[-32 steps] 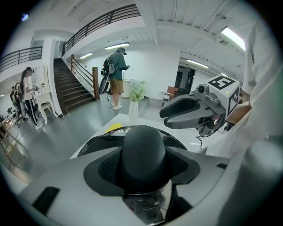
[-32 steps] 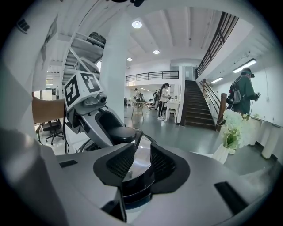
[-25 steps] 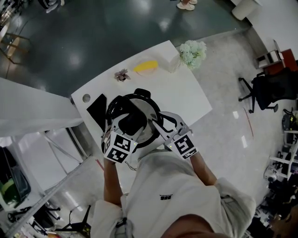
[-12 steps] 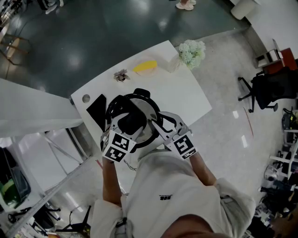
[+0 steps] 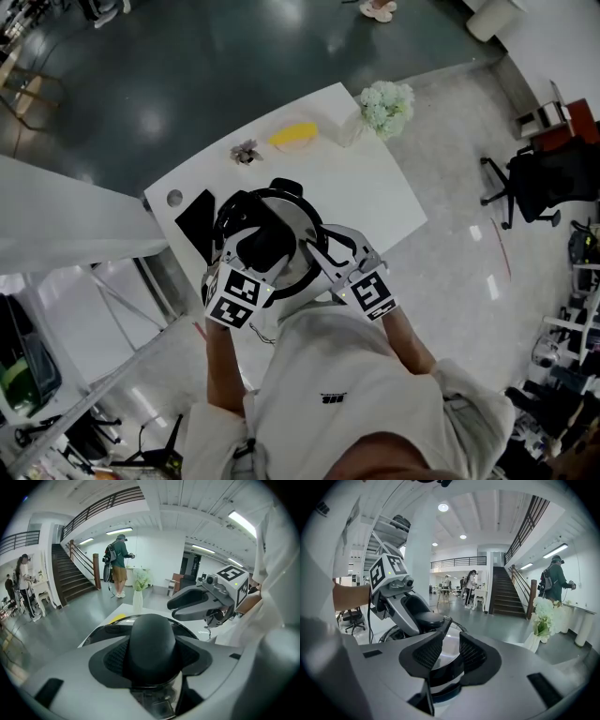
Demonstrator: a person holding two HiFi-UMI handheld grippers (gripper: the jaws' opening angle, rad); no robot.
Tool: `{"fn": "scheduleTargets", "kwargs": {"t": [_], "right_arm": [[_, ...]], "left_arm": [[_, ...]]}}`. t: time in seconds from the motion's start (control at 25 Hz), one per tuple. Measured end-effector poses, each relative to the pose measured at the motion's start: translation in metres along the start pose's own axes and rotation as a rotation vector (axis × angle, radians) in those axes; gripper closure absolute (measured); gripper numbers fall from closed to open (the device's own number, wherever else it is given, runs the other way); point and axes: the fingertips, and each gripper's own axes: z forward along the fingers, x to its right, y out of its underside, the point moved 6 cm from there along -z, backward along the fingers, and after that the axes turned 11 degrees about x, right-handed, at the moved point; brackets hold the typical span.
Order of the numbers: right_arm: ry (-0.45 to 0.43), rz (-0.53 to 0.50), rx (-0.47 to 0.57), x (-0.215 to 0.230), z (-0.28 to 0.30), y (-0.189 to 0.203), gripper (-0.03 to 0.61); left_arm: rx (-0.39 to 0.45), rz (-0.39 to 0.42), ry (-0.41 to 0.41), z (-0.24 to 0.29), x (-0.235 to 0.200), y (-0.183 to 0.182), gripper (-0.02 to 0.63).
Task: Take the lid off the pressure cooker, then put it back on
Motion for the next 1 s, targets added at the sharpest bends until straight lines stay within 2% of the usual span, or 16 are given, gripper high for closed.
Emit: {"fn": "scheduleTargets", "kwargs": {"t": [0.56,0.76,1.0], "right_arm": [[0.025,-0.027,0.038,0.004,-0.009,-0.017,0.462],[0.029,-0.08,0.098,0.008,-0.013,-0.026,0.462],[0.039,-0.091,0.132,0.017,-0.021,-0.036,0.462]], "left_arm": [[0.02,0.022,-0.001,-0.013,0.001,-0.018,0.327],[0.038,0.028,0.001,-0.017,0.002,-0.027,0.327],[0.048,0.045,-0.016,-0.017,0.003,-0.042,0.327]]}}
